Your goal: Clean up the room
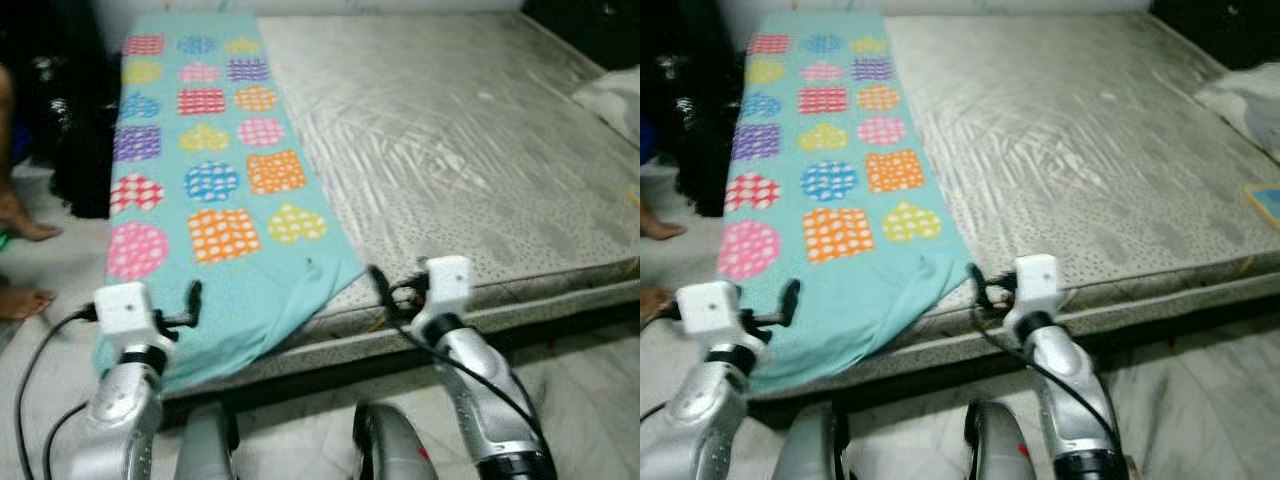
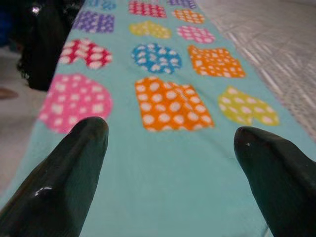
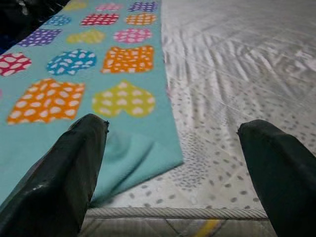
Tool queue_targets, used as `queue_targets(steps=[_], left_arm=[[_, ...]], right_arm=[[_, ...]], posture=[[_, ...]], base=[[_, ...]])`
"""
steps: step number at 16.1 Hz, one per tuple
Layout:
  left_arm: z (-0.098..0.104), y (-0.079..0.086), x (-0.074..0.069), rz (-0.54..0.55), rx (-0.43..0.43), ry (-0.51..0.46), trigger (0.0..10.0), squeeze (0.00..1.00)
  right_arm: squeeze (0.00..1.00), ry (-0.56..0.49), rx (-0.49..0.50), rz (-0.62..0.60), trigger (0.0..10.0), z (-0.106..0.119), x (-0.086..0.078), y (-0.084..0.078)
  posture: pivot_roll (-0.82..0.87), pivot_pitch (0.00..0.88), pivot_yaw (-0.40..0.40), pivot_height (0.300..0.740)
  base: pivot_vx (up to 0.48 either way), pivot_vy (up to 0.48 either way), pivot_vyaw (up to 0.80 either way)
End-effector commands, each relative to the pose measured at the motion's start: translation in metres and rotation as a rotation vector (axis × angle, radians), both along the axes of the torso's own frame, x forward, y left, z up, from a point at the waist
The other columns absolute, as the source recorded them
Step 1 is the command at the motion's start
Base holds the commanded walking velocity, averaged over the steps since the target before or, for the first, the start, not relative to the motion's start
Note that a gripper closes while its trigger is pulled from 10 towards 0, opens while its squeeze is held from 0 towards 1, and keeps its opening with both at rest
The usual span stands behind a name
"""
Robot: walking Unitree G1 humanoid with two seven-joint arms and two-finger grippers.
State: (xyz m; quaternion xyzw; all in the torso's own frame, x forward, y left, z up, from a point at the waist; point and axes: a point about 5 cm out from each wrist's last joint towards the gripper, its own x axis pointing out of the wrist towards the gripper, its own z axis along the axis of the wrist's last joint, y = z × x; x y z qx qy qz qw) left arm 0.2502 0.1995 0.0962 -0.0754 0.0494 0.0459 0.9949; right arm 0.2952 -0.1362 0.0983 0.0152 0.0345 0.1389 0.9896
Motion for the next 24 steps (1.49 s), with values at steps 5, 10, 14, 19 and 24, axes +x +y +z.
queue_targets(steps=[5, 10, 14, 19, 24], left_arm=[[-0.0038, -0.0087, 0.0001, -0.031, -0.007, 0.017, 10.0, 0.00], [-0.0038, -0.0087, 0.0001, -0.031, -0.007, 0.017, 10.0, 0.00], [-0.0038, -0.0087, 0.0001, -0.031, -0.007, 0.017, 10.0, 0.00], [-0.0047, -0.0103, 0.0008, -0.032, -0.008, 0.020, 10.0, 0.00], [-0.0017, -0.0129, 0.0030, -0.049, -0.017, -0.004, 10.0, 0.00]], right_arm=[[0.00, 0.013, -0.023, -0.037, 10.0, -0.0046, -0.0030, -0.0150], [0.00, 0.013, -0.023, -0.037, 10.0, -0.0046, -0.0030, -0.0150], [0.00, 0.013, -0.023, -0.037, 10.0, -0.0046, -0.0030, -0.0150], [0.00, 0.007, -0.031, -0.024, 10.0, -0.0048, -0.0012, -0.0131], [0.00, 0.000, -0.045, -0.012, 10.0, -0.0040, -0.0003, -0.0109]], posture=[[-0.10, 0.127, -0.038, 0.589], [-0.10, 0.127, -0.038, 0.589], [-0.10, 0.127, -0.038, 0.589], [-0.09, 0.108, -0.043, 0.589], [-0.10, 0.109, -0.044, 0.589]], base=[[0.000, 0.000, 0.00], [0.000, 0.000, 0.00], [0.000, 0.000, 0.00], [0.000, 0.000, 0.00], [0.000, 0.000, 0.80]])
